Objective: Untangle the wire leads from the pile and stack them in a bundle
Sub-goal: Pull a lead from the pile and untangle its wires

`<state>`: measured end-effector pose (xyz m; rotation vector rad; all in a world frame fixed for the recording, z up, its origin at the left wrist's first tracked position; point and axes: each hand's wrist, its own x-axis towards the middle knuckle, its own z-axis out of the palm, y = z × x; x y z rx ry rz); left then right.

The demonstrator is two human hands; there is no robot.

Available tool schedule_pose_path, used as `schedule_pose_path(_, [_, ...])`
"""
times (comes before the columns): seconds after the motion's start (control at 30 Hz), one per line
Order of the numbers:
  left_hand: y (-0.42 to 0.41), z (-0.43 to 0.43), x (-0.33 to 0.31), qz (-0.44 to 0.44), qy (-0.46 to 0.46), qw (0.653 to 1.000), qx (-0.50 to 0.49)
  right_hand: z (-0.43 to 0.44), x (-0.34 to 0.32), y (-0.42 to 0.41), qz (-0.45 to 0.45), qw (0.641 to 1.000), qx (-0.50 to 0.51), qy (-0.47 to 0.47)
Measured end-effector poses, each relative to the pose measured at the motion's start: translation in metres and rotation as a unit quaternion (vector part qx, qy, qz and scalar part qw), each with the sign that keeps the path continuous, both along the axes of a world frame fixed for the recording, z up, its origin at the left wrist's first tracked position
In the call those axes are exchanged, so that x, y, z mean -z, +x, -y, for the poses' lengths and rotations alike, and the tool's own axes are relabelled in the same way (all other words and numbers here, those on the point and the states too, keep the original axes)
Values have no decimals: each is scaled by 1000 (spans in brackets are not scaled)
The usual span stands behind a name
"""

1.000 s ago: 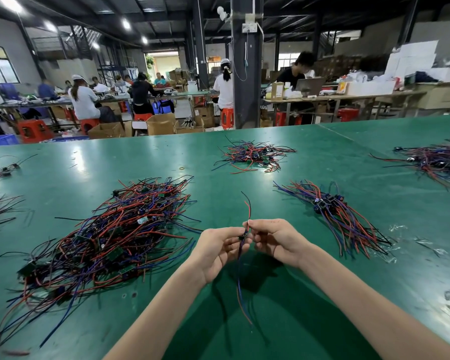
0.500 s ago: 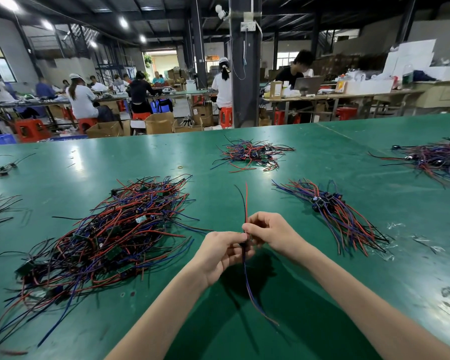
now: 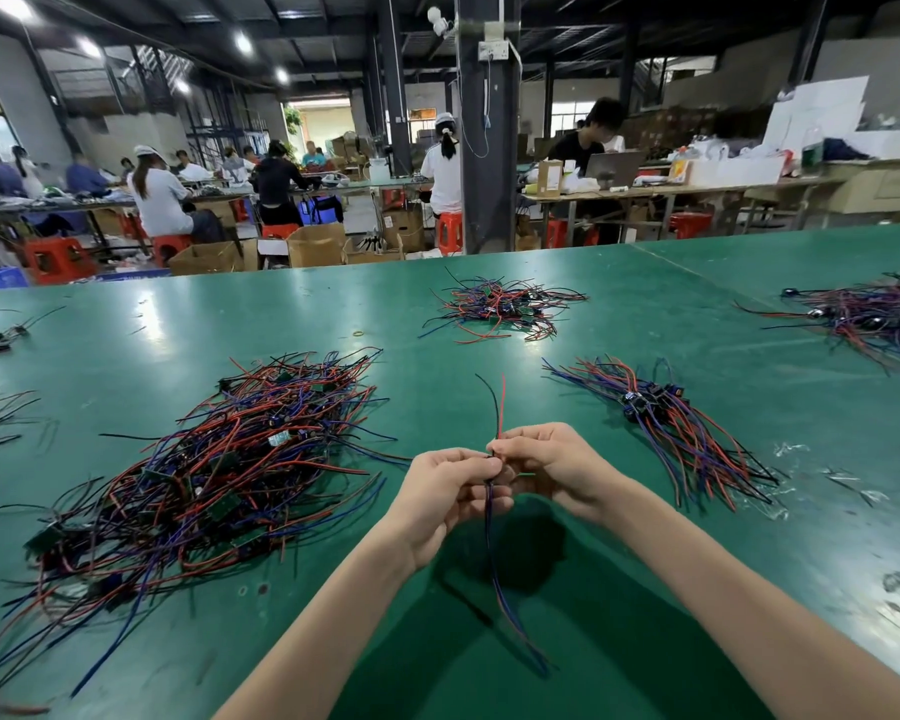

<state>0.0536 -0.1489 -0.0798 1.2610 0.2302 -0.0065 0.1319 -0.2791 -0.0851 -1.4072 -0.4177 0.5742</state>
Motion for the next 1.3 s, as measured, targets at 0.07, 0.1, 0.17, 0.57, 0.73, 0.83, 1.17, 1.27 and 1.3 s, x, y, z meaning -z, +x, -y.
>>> schedule_pose_path(0.07, [0, 0, 1, -2, 14, 1000, -2, 0, -1, 0, 69, 997, 7, -41])
schedule_pose_path(0.1, [0, 1, 3, -5, 21, 1000, -3, -1, -2, -1, 118, 990, 16, -71])
schedule_pose_path(0.17, [0, 2, 4, -8, 27, 1000, -4, -3, -1, -3, 180, 978, 37, -102])
schedule_pose_path(0.57, [4, -8, 8, -19, 53, 998, -4, -8, 4, -6, -50, 998, 48, 0])
schedule_pose_path(0.73, [5, -8, 9, -29, 61, 998, 5, -10, 7, -5, -59, 996, 65, -17])
schedule_pose_path(0.83, [5, -7, 10, -42, 62, 997, 23, -12, 7, -2, -62, 992, 112, -24])
schedule_pose_path(1.17, [6, -11, 5, -50, 59, 995, 64, -14, 6, 8, -96, 978, 185, 14])
schedule_pose_path(1.27, [4, -10, 5, -57, 58, 993, 88, -7, 4, 19, -122, 964, 234, 27])
schedule_pose_path(1.3, [3, -9, 6, -60, 66, 991, 95, -4, 4, 22, -128, 960, 245, 29])
